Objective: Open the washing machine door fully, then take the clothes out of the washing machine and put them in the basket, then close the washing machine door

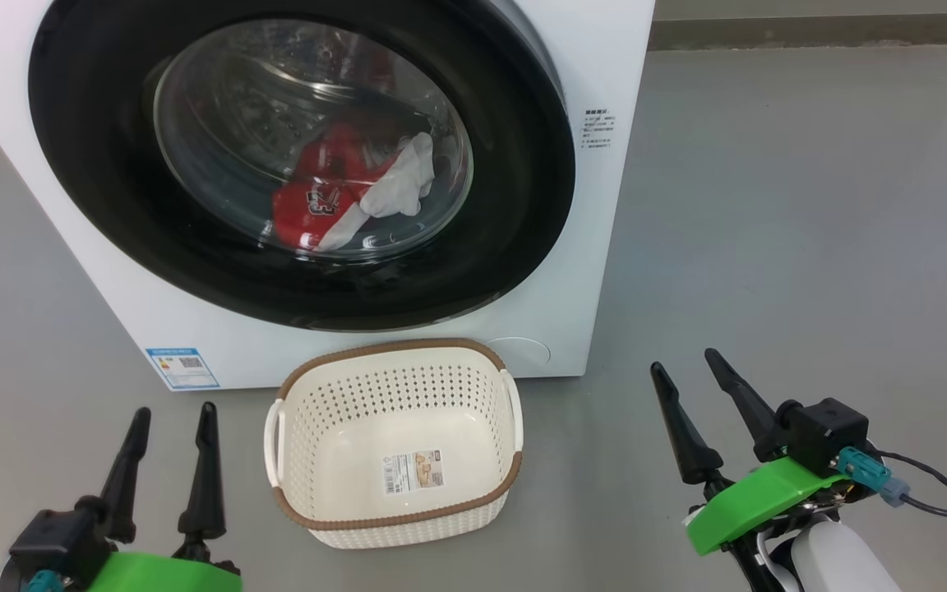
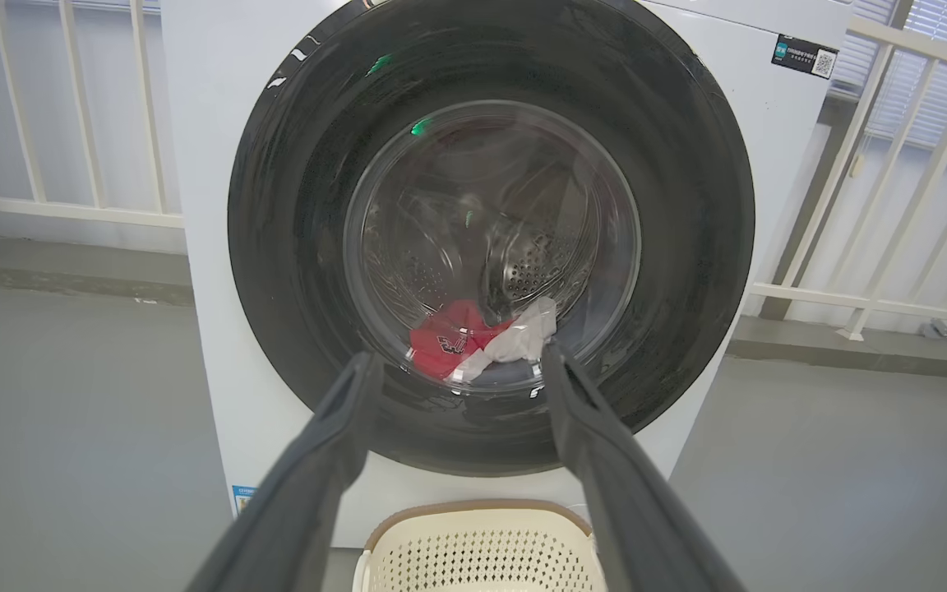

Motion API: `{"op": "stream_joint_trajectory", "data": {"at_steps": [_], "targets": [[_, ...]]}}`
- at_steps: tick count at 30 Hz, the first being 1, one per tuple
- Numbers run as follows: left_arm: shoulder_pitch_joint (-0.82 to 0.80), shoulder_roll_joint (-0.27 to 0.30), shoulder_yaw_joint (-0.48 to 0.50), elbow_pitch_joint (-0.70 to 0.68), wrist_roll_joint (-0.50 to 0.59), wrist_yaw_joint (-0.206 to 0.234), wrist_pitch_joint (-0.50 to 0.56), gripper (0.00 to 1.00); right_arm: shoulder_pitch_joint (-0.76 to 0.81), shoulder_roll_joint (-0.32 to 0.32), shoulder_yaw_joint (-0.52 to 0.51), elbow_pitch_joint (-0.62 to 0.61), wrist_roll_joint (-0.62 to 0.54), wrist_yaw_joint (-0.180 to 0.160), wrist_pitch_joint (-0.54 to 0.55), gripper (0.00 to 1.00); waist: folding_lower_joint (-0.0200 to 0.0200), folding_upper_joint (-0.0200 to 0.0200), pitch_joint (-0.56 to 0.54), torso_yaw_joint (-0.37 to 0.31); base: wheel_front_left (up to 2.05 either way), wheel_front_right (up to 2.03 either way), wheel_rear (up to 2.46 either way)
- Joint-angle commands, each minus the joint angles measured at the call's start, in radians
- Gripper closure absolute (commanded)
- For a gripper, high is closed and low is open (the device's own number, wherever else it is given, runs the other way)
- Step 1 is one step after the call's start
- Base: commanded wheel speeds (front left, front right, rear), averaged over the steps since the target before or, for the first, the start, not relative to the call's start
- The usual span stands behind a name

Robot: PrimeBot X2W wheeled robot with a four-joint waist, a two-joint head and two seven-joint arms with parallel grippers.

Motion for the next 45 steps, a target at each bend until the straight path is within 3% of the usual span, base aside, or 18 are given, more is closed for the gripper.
{"op": "stream_joint_trajectory", "data": {"at_steps": [1, 45], "targets": [[-0.044, 0.023, 0.033, -0.035, 0.027, -0.003, -0.015, 0.00, -0.047, -0.001, 0.024, -0.025, -0.026, 0.002, -0.017, 0.00, 0.0000, 0.0000, 0.000, 0.000, 0.00, 0.00, 0.00], [-0.050, 0.026, 0.037, -0.045, 0.036, -0.003, -0.021, 0.00, -0.078, 0.004, 0.005, -0.031, -0.029, 0.002, -0.022, 0.00, 0.0000, 0.0000, 0.037, 0.006, 0.00, 0.00, 0.00]]}}
